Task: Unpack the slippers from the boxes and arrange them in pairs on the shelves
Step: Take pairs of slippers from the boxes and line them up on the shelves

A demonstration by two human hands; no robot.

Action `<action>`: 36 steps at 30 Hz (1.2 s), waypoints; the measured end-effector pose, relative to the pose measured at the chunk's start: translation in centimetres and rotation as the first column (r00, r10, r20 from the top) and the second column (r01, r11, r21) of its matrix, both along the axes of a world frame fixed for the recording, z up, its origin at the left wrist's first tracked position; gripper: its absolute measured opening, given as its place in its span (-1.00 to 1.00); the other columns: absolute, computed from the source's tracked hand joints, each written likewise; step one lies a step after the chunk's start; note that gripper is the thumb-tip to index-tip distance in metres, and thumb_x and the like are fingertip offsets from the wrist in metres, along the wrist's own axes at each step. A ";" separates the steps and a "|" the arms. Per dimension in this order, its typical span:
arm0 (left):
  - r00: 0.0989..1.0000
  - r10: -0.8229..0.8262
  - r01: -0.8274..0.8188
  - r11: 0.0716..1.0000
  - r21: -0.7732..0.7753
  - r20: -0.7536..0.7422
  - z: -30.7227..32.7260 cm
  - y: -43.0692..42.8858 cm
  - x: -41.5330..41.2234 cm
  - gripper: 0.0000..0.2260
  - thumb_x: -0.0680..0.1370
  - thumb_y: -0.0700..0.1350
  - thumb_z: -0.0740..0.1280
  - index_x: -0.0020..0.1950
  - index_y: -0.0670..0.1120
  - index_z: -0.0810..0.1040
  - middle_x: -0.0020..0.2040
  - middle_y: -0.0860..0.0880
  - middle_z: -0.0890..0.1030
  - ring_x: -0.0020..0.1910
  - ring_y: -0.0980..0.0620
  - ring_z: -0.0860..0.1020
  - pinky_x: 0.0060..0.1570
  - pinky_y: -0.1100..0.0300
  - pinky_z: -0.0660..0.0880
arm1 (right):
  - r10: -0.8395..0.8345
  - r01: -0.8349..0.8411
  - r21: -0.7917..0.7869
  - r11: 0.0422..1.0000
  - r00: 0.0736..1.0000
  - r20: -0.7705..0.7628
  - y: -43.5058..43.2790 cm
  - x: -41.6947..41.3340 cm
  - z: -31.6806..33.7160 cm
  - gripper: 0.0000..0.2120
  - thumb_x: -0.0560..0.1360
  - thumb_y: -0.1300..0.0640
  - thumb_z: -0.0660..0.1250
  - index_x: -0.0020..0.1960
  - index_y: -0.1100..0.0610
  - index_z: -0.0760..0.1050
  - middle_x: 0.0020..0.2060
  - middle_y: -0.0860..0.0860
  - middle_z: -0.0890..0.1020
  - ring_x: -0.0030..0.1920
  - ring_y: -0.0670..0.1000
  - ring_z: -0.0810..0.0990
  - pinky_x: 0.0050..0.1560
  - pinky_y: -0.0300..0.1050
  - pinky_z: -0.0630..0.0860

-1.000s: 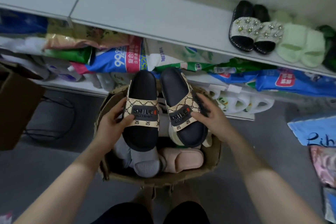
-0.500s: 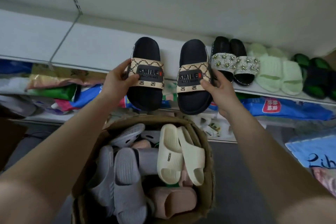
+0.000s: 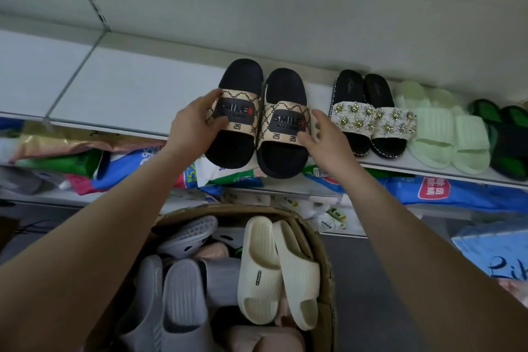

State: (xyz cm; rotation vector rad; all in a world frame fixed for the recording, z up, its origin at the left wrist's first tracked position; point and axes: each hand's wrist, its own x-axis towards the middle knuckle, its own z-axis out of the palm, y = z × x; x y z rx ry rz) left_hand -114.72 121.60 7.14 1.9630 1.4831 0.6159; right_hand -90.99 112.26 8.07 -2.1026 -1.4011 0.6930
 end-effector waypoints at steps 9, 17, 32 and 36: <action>0.944 -0.210 0.256 0.952 0.165 -0.253 -2.3 -1.6 0.3 -0.18 0.43 0.04 0.47 0.57 -0.02 0.10 0.57 -0.17 0.02 0.50 -0.19 0.16 0.43 -0.09 0.24 | 0.243 -0.293 0.062 0.954 0.878 0.412 1.0 -0.6 -1.0 -0.22 0.48 -0.14 0.40 0.55 0.02 0.11 0.49 0.12 0.20 0.35 0.23 0.39 0.36 0.07 0.37; 0.943 -0.172 0.230 0.955 0.186 -0.285 -1.8 0.8 3.4 -0.36 0.55 -0.03 0.33 0.56 -0.02 0.11 0.56 -0.18 0.05 0.47 -0.19 0.21 0.34 -0.10 0.34 | 0.243 -0.281 0.024 0.960 0.868 0.432 4.2 2.0 -0.7 -0.22 0.45 0.00 0.47 0.53 0.09 0.15 0.48 0.14 0.22 0.33 0.22 0.43 0.32 0.11 0.42; 0.947 -0.165 0.226 0.953 0.204 -0.277 -1.8 1.6 4.0 -0.39 0.56 -0.08 0.32 0.56 0.03 0.14 0.56 -0.12 0.11 0.42 -0.19 0.30 0.29 -0.07 0.36 | 0.302 -0.325 -0.045 0.944 0.805 0.510 5.2 3.4 -0.8 -0.22 0.56 -0.12 0.30 0.60 0.13 -0.03 0.55 0.19 0.09 0.47 0.23 0.26 0.44 0.09 0.29; 0.941 -0.189 0.243 0.955 0.172 -0.280 -1.6 -0.2 2.8 -0.42 0.56 -0.09 0.32 0.54 0.01 0.20 0.55 -0.16 0.16 0.41 -0.22 0.33 0.32 -0.07 0.34 | 0.288 -0.337 -0.018 0.941 0.774 0.564 3.4 2.4 -0.1 -0.33 0.60 -0.06 0.23 0.57 0.18 0.07 0.56 0.16 0.12 0.44 0.24 0.31 0.41 0.11 0.32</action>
